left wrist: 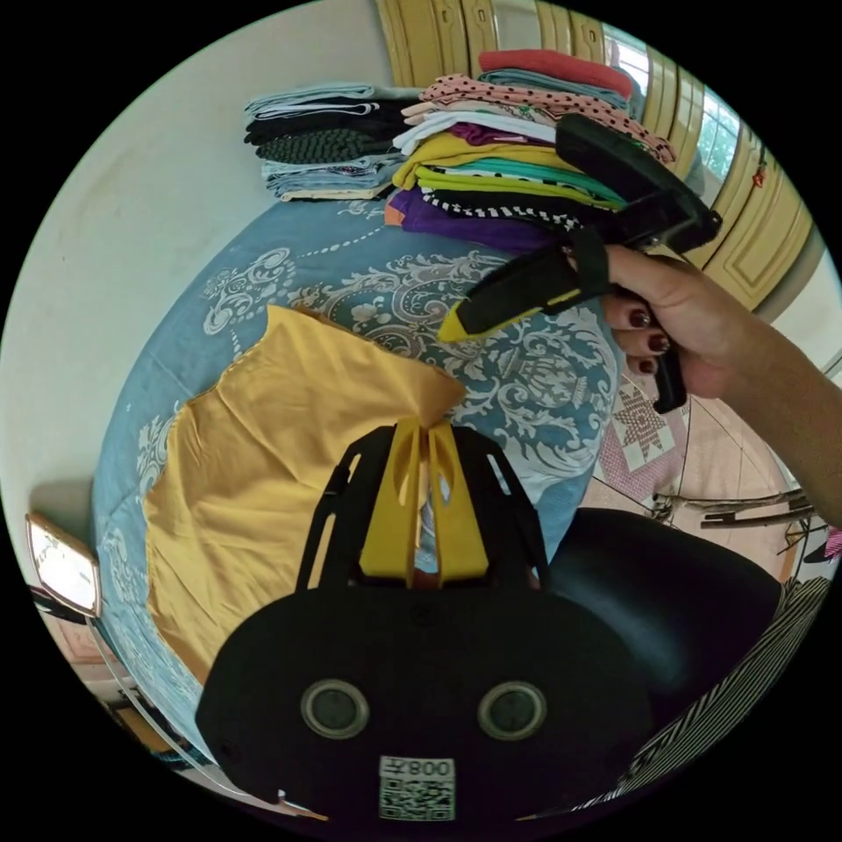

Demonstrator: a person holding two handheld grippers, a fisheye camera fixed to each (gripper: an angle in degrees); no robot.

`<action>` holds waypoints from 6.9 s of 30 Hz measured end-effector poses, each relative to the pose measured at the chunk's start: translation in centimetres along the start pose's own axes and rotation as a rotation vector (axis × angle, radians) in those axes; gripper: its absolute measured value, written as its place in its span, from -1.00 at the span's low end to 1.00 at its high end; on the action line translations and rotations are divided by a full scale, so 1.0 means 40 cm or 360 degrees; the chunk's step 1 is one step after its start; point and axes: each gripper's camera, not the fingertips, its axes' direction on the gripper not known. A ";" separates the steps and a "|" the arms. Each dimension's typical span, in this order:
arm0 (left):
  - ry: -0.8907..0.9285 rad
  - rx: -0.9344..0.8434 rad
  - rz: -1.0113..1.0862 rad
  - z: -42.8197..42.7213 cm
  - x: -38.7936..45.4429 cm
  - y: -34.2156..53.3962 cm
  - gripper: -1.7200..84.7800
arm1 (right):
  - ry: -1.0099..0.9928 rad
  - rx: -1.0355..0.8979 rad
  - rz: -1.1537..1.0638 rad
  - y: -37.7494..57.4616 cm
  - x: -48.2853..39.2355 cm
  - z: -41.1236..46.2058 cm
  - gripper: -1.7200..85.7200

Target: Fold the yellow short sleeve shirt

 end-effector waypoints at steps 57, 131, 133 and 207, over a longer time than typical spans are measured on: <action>0.0406 0.0320 -0.0347 0.061 -0.167 0.273 -0.93 | 0.0277 -0.0298 0.0233 -0.828 -0.353 0.031 -0.83; 0.0308 0.0611 -0.2030 0.525 -0.782 2.054 -0.95 | 0.0149 -0.0770 -0.0847 -0.949 -2.787 0.365 -0.81; 0.0321 0.0640 -0.2031 0.538 -0.785 2.063 -0.95 | 0.0108 -0.0737 -0.0854 -0.935 -2.801 0.328 -0.82; 0.1291 0.0593 -0.1909 0.611 -1.510 1.851 -0.66 | -0.1001 -0.0480 0.0665 0.400 -1.595 0.514 -0.97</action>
